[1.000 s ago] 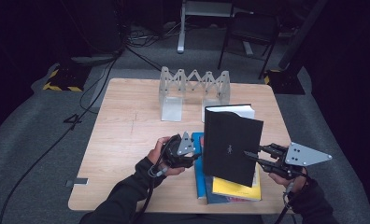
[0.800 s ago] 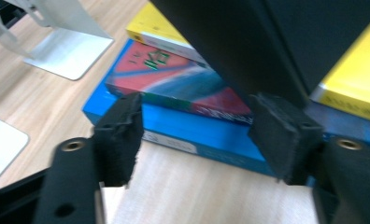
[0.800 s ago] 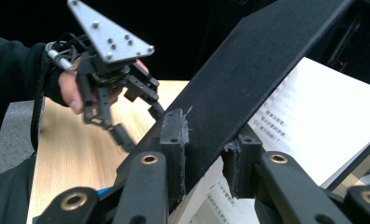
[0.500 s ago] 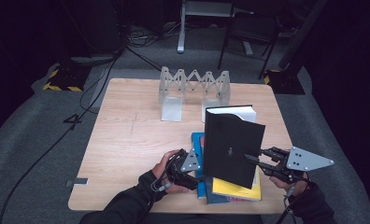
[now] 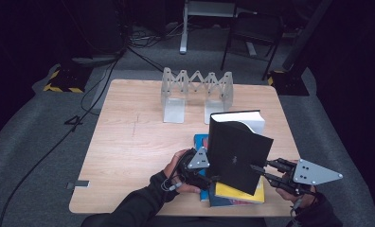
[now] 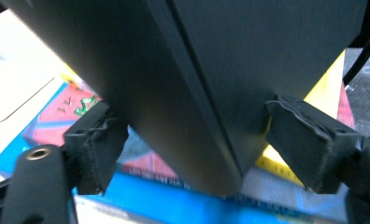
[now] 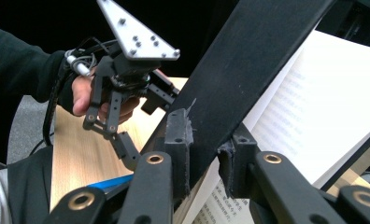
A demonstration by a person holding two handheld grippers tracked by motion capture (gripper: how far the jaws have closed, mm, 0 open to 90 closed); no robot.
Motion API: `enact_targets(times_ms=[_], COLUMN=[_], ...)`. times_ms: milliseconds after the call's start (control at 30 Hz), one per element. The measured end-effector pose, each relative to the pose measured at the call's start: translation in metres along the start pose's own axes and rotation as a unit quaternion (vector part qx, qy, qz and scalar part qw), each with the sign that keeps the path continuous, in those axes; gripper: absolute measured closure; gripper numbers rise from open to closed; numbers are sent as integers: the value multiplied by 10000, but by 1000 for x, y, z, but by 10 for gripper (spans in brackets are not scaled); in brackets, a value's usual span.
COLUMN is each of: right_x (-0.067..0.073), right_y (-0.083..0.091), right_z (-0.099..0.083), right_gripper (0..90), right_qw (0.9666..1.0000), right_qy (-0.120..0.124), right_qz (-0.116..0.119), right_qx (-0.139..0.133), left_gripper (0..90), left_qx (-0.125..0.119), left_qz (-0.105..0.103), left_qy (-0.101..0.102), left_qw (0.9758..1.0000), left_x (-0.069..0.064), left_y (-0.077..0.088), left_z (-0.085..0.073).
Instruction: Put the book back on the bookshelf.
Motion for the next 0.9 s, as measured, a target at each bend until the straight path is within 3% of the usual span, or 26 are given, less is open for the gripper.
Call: enact_targets(times_ms=[67,333,500,600,667,900], right_x=[1,3,0,-8,-9,-21], right_y=[1,4,6,9,9,8], right_z=[0,-4,-7,-12,-13,-25], right_gripper=[753,757,730,720,720,688], right_qw=[10000,10000,10000,9996,9996,9980], right_qy=[44,-33,-49,-170,-199,-263], right_qz=[2,70,-43,-224,-205,-538], right_qx=[-4,-18,9,23,6,183], left_gripper=[165,160,159,176,194,311], left_qx=[-59,-367,-493,-549,-625,-686], left_qz=[-82,-270,-351,-463,-616,-666], left_qy=[91,130,168,241,283,114], left_qw=[9999,9989,9980,9971,9957,9954], left_x=[0,2,5,9,11,10], left_y=[0,3,4,5,7,11], left_z=[5,23,34,38,40,40])
Point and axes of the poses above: each handheld gripper's, and its own axes: y roughly backward along the jaws, z roughly out of its top, x roughly to its left, the point moved 10 cm from there along -y, roughly forward along the jaws, and after that the axes turned 7 degrees about y, right-handed, at the moved point
